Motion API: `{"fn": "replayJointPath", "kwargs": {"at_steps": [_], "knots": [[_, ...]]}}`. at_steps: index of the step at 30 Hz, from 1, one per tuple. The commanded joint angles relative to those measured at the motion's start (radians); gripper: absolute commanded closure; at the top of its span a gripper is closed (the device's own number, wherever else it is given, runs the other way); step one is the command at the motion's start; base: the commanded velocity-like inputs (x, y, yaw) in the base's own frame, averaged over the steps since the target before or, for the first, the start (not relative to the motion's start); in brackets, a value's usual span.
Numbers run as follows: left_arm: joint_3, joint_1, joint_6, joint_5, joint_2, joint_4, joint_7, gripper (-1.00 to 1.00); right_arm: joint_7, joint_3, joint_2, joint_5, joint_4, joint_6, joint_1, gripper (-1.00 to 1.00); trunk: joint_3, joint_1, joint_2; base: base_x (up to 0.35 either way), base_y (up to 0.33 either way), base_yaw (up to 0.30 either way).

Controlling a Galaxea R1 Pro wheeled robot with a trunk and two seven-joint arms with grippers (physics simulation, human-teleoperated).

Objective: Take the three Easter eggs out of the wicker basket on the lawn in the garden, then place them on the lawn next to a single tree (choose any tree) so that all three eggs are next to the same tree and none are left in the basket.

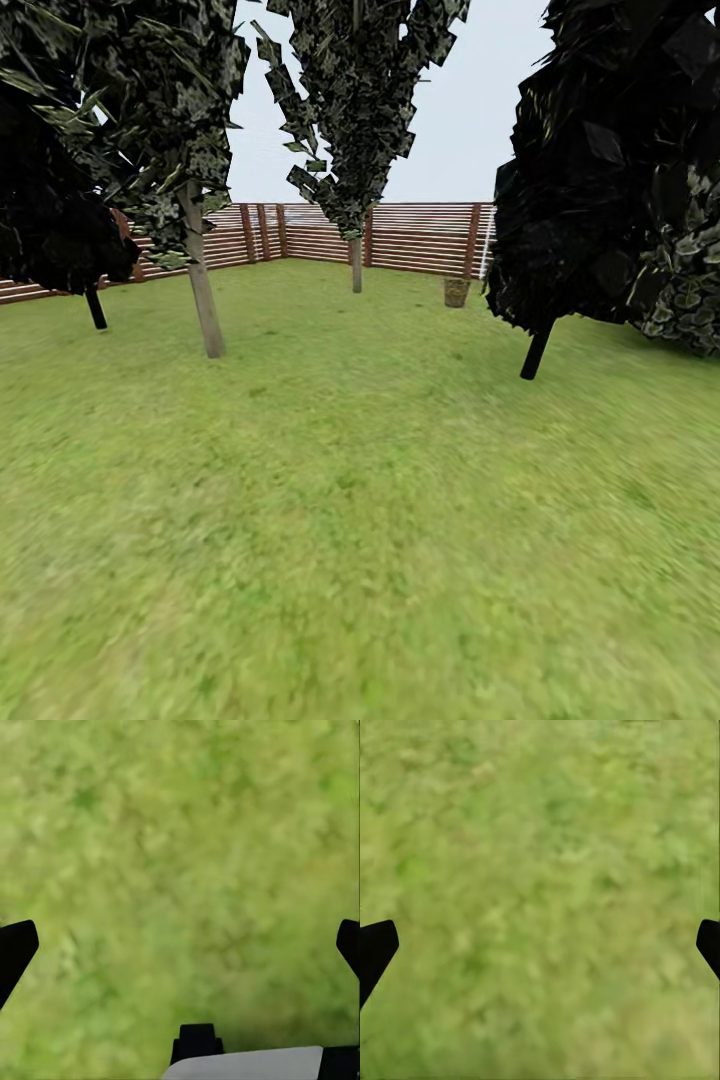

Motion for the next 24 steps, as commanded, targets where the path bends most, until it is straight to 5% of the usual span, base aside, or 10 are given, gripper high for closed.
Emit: {"fn": "replayJointPath", "kwargs": {"at_steps": [1,24], "knots": [[0.000,0.000,-0.002,-0.005,0.000,-0.001,0.000,-1.00,-0.001,0.001,0.000,-0.005,0.000,-0.003,0.000,-1.00,-0.001,0.001,0.000,0.321,0.109,0.000],[-0.001,0.000,-0.003,-0.005,0.000,-0.001,0.000,-1.00,-0.002,0.001,0.000,-0.005,0.000,-0.003,0.000,-1.00,-0.001,0.001,0.000,0.321,0.091,0.000]]}}
